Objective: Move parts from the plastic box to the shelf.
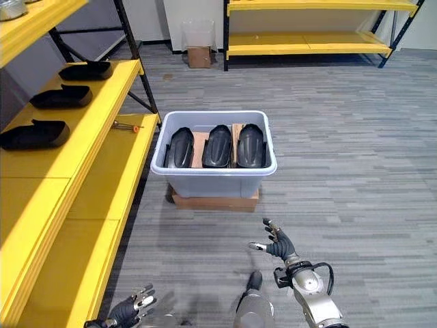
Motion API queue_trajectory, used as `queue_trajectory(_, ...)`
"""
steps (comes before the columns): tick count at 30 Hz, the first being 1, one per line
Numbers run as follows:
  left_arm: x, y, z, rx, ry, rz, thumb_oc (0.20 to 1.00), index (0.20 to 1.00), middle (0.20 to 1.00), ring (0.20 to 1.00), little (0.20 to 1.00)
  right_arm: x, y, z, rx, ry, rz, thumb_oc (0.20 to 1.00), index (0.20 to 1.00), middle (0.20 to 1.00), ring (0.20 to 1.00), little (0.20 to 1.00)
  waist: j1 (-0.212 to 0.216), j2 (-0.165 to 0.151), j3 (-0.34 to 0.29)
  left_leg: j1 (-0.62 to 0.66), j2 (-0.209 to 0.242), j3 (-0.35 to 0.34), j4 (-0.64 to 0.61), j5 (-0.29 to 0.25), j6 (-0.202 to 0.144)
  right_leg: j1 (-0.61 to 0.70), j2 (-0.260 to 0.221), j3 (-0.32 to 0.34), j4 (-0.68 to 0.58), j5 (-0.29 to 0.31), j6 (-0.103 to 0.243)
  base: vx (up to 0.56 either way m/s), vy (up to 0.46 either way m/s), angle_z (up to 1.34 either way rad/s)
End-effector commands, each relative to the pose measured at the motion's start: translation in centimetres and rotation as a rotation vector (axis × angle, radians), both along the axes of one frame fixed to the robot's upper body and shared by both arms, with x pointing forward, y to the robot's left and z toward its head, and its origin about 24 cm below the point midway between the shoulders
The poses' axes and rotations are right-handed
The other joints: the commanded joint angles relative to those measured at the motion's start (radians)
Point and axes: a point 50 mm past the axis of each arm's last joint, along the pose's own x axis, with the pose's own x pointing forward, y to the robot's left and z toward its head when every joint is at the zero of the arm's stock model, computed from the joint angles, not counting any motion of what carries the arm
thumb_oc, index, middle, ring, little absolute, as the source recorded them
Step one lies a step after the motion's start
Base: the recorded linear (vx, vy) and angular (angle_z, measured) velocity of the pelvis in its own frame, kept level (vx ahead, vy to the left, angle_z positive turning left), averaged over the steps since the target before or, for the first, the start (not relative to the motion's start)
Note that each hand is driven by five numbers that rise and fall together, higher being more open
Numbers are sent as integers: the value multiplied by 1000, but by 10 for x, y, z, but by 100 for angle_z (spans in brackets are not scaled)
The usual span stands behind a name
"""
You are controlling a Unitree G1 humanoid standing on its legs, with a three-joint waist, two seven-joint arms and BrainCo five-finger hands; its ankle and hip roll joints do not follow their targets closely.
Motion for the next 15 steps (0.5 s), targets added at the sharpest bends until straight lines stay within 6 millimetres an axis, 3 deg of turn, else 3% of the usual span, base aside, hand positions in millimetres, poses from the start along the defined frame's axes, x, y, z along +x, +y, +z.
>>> queue_trajectory(1,13,10,12,-1,-92,-9,1000,1000,1000,1000,1000,12,1,17,-20,-100,29,1000,1000,1000,1000,1000,16,-56,-45,-94,-24,51,113,-48,57,9,-99,-49,-15,49,155,473,-191,-5)
queue_trajectory(5,10,9,10,-32,-91,34,1000,1000,1000,1000,1000,15,-3,19,-31,-93,43,1000,1000,1000,1000,1000,14,-54,-75,-81,-3,84,177,-80,45,3,-86,-87,20,6,109,321,-157,-2)
queue_trajectory(6,10,7,9,-56,-100,72,1000,1000,1000,1000,1000,16,-5,21,-31,-98,38,1000,1000,1000,1000,1000,11,-52,-89,-84,13,103,221,-54,28,10,-66,-104,12,-15,84,249,-159,-1)
queue_trajectory(9,13,8,10,-71,-116,131,1000,1000,1000,1000,1000,17,-9,23,-20,-101,25,1000,1000,1000,1000,1000,8,-52,-105,-95,38,131,292,-9,1,27,-42,-129,-14,-40,56,191,-151,6)
queue_trajectory(11,15,8,9,-92,-128,204,1000,1000,1000,1000,1000,18,-12,25,-38,-106,20,1000,1000,1000,1000,1000,20,-50,-115,-177,56,127,454,84,-52,77,15,-140,-83,-73,17,202,-227,8)
queue_trajectory(12,17,10,9,-83,-141,219,1000,1000,1000,1000,1000,18,-13,26,-33,-112,16,1000,1000,1000,1000,1000,28,-52,-107,-260,59,111,537,99,-61,103,40,-128,-111,-86,2,201,-200,-5)
queue_trajectory(15,20,13,11,-62,-166,236,1000,1000,1000,1000,1000,20,-11,27,-22,-129,24,1000,1000,1000,1000,1000,27,-48,-94,-281,63,121,473,89,-49,111,57,-109,-111,-96,2,134,-60,-32)
